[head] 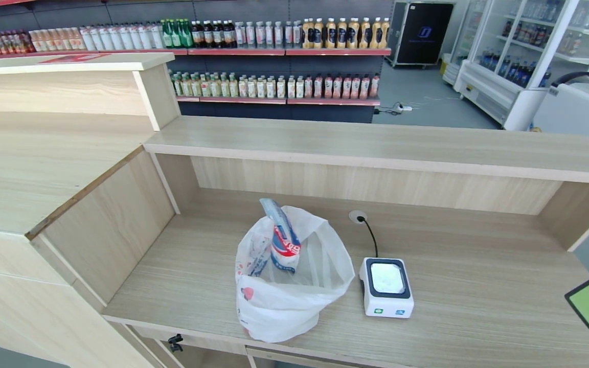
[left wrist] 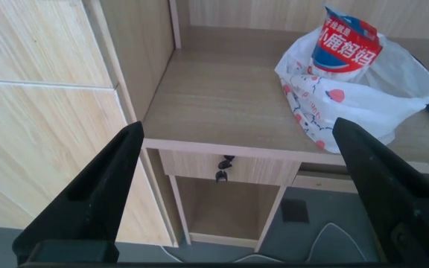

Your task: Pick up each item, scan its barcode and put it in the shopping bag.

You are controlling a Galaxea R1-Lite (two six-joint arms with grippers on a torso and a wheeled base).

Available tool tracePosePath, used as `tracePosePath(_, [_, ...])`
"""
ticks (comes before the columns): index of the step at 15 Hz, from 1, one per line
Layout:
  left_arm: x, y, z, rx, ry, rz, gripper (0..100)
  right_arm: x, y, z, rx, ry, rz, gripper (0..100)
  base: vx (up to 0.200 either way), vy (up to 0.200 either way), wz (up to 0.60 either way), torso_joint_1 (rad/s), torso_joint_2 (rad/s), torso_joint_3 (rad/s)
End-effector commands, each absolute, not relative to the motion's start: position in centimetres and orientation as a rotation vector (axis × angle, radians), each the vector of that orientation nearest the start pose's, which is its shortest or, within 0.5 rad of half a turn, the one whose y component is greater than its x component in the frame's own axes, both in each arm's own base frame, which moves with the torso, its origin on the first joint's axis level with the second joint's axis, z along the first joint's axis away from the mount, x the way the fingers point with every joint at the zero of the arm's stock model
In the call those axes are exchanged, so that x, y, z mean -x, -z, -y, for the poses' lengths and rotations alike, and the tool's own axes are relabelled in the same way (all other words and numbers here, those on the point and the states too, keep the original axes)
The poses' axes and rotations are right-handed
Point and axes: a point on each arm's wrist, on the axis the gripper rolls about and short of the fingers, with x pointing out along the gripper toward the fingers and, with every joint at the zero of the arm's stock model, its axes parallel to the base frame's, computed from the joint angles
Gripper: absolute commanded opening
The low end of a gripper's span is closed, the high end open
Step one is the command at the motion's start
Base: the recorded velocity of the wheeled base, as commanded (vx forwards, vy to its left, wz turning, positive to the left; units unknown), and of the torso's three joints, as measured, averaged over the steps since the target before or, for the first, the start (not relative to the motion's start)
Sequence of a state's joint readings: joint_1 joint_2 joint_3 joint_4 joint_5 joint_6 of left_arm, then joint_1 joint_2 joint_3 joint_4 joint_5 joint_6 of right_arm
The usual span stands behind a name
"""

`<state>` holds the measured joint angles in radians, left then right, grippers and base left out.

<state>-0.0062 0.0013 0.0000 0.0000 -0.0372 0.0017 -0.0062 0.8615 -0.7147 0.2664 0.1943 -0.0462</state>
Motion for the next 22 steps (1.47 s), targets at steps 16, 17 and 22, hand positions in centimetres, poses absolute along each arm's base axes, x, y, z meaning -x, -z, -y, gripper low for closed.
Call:
tracePosePath(16, [2.3,-7.6,0.1,-0.002,0.043,-0.002,100,-20.4,-19.2,5.5,-0.512,-0.5,-0.617,0,0.0,0.0,0.15,0.001,0.0,0.002])
tracePosePath(17, [2.3,-7.6,0.1,-0.002,0.043,-0.002,100,-20.3,-18.4,6.1,-0.477,-0.527,-0.608,0,0.0,0.0,0.0,0.0,0.0,0.0])
tracePosePath(22, [2.3,-7.6,0.1,-0.002,0.043,-0.002,100,-20.5,-14.2,9.7,-0.344,-0.682,-0.507,0,0.0,0.0,0.0,0.0,0.0,0.0])
